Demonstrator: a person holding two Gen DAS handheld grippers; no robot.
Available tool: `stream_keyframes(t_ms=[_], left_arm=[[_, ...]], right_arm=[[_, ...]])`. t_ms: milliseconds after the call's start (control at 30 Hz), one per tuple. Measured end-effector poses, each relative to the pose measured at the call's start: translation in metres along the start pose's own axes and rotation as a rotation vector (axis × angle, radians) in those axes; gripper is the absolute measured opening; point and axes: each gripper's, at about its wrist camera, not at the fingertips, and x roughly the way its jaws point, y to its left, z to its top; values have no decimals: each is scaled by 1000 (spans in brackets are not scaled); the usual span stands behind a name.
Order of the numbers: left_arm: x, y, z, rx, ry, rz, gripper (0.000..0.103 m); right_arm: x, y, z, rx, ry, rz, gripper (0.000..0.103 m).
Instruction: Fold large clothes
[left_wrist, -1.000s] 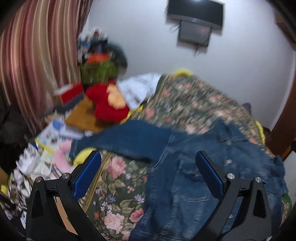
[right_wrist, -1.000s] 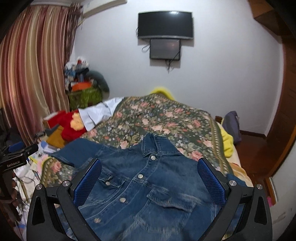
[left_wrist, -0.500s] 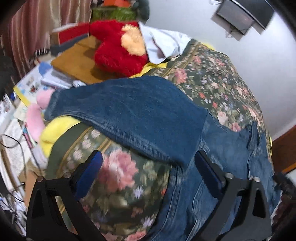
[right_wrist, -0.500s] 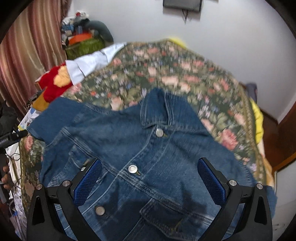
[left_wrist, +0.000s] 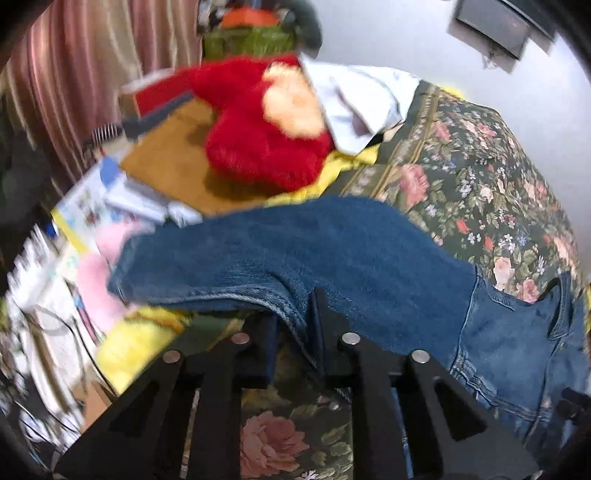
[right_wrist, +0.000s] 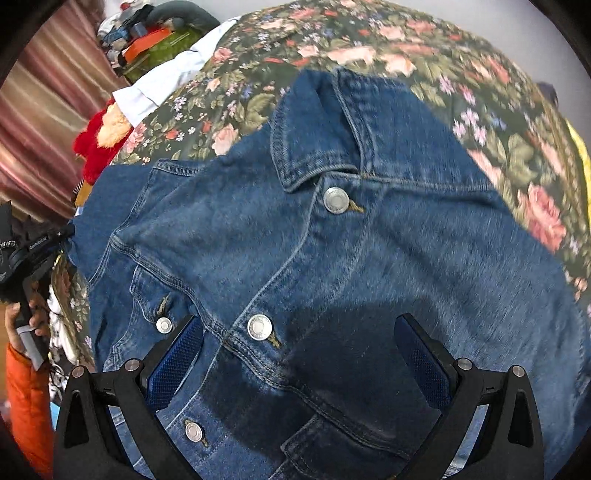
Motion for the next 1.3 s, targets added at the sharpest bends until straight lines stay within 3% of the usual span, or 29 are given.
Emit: stream_keyframes(t_ms=[200,300,400,567,733,900,1033,1167,1300], left_arm=[[-72,-61,0,196,-220,13,12],[-95,-101,-12,310,-281,-2,12],[-97,-132,-31,372,-243,-67,12],[-53,-163,-72,396,-30,-130,12],[4,-157,-107,295,215,-200,19],[1,-123,-111,179,308,-311,31],[-31,-92,-101,115,261,-358,62],[-64,-45,-83,60,143,-354,72],[-49,-1,-57,-51,128,-309,73]], right_arm=[[-20,-13,-2,28,-27,18,103],[-42,-18,-5,32,-63,12,103],[-62,-22,-9,33,-93,11,103],[-96,-29,-25,27,-137,5,103],[-121,-35,-46,16,-166,-16,103],[-137,-42,-60,7,-191,-22,103],[-143,-45,-62,16,-203,-14,103],[-139,-43,-58,27,-209,1,103],[-127,-37,-50,37,-200,27,103]])
